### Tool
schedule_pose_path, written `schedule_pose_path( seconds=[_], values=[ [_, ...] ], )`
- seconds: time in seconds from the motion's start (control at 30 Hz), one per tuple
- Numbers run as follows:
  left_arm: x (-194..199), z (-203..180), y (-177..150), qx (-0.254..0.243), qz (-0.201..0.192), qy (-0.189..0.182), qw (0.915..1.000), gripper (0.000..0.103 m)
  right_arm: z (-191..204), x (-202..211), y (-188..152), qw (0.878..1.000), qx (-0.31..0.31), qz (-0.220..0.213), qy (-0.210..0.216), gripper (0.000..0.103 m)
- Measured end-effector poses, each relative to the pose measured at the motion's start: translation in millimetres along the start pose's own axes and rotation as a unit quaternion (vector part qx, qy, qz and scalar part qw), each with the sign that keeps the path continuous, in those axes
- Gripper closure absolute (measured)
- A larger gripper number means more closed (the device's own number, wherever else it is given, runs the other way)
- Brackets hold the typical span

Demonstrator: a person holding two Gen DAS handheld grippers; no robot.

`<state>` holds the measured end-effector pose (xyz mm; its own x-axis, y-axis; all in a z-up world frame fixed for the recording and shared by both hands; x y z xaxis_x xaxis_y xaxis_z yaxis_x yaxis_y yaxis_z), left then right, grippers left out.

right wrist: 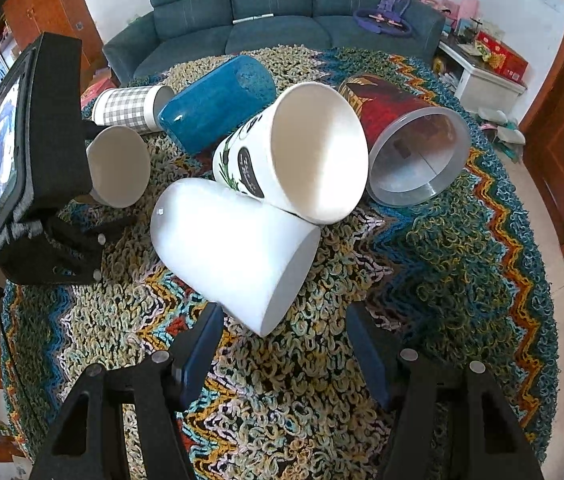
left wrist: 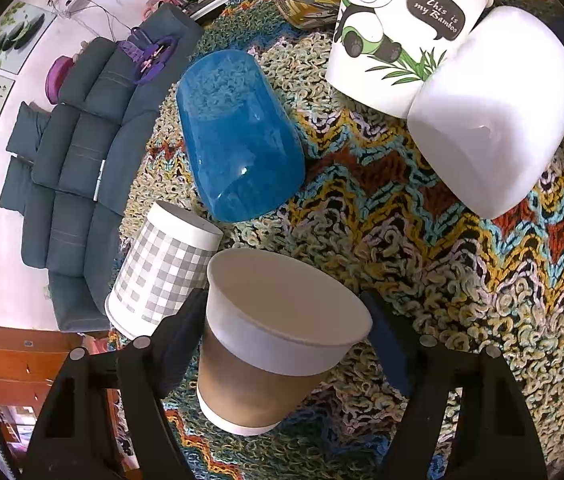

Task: Flip cup upright
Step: 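Close the left tool's fingers around the brown-sleeved paper cup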

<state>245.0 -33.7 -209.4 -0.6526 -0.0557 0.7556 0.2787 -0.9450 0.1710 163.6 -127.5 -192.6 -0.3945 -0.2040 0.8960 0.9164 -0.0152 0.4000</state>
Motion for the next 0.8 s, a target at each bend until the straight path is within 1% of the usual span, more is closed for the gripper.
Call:
schedule_pose_path(
  seconds=[0.2,0.37,0.53,0.6,0.8],
  values=[
    [-0.5,4.0,5.0,0.01,0.012,-0.009,0.9998,0.025,-6.9,-2.4,-0.9,1.0,-0.007,0.004,0.001,0.039],
    [-1.0,4.9,4.9,0.027,0.048,-0.02,0.9983,0.025,-7.9,0.2,-2.7,1.0,-0.01,0.004,0.003,0.039],
    [-1.8,7.8,2.6,0.049,0.095,-0.029,0.9939,0.025,-4.2,4.4,-5.4,1.0,-0.006,0.001,0.005,0.039],
    [0.5,7.8,2.2,0.057,0.106,-0.034,0.9921,0.025,-2.5,6.0,-6.4,1.0,-0.005,0.0,0.006,0.039],
    [18.2,-0.4,4.2,0.087,0.135,-0.064,0.9849,0.025,0.4,14.6,-10.2,1.0,-0.006,-0.004,0.011,0.039]
  ],
)
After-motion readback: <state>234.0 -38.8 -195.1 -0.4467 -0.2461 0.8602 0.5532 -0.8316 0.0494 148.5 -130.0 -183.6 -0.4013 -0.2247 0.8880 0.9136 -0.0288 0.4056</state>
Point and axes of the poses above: each gripper's, at about its wrist camera, not at the fingertips, and x roughly against the way its jaws point, z to its left, y to its top, the point moved 1 cm from there along -x, roughly the way its jaws point, and after that the axes turned 9 degrees about y, right-handed, at the moved point
